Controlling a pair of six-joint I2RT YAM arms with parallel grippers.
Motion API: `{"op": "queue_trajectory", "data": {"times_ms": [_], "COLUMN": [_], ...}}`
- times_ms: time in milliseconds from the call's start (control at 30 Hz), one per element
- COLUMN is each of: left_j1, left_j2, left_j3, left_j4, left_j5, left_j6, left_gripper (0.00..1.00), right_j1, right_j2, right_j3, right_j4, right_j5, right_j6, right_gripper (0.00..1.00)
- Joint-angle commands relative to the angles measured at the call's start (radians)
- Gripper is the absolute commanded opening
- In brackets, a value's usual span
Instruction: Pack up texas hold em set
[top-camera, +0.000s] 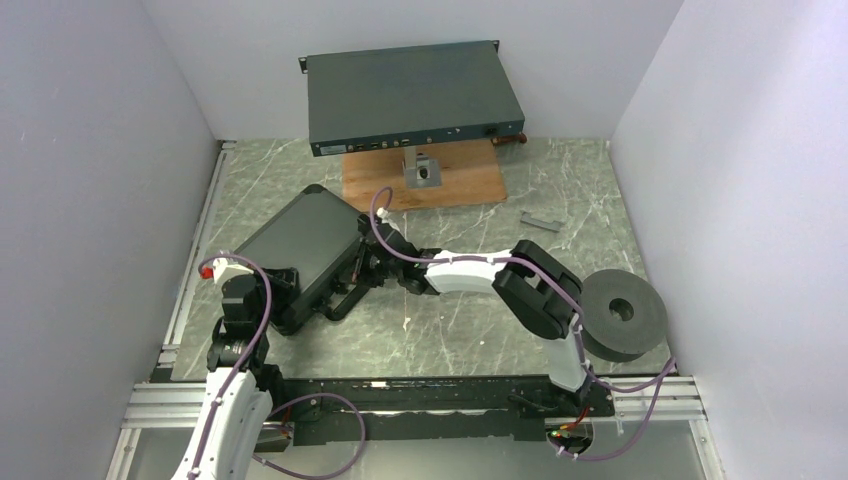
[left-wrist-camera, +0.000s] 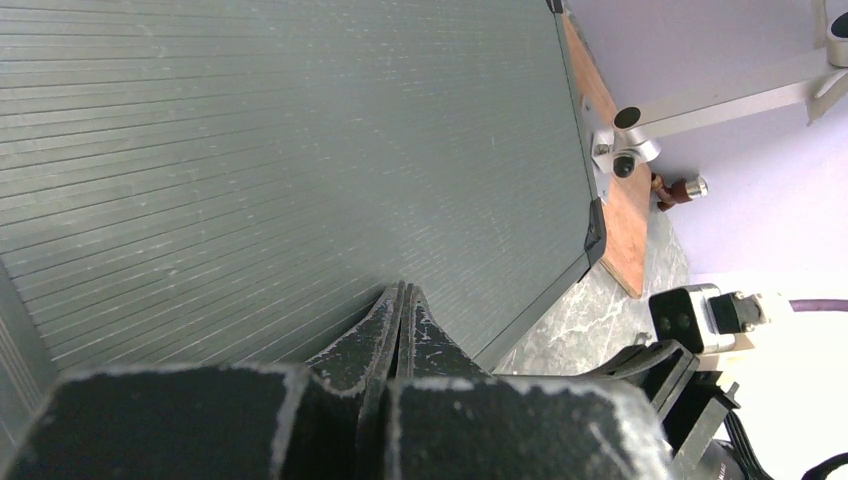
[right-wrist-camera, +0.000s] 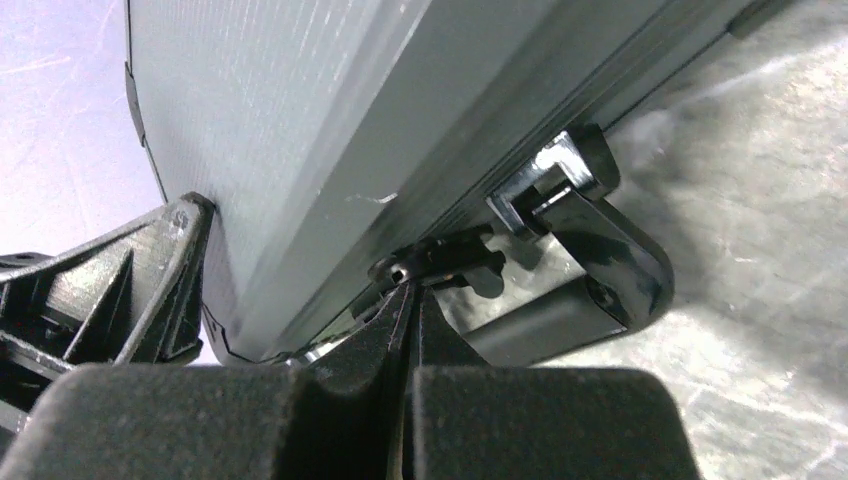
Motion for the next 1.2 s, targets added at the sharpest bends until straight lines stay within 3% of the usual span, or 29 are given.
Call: {"op": "queue_trajectory", "data": {"times_ms": [0, 300, 1167], "left_j1": [0.001, 0.001, 0.001], "left_j2": [0.025, 0.04, 0.053], "left_j3": [-0.081, -0.078, -0.077], "left_j4": [-0.312, -0.308, -0.306], "left_j5": [-0.013, -0.007, -0.011], "left_j6": [0.055, 0.059, 0.056], "left_gripper": [0.0, 0.0, 0.0], "right_j1": [0.005, 0.005, 0.008], "right_j2": [0.032, 0.094, 0.035], "right_j3": [0.072, 0.144, -0.059], "right_j4": [0.027, 0.064, 0.115], "right_j5": [0.002, -0.05, -0.062], "right_j6": [0.025, 0.028, -0.01], "right_gripper": [0.0, 0.0, 0.0]}}
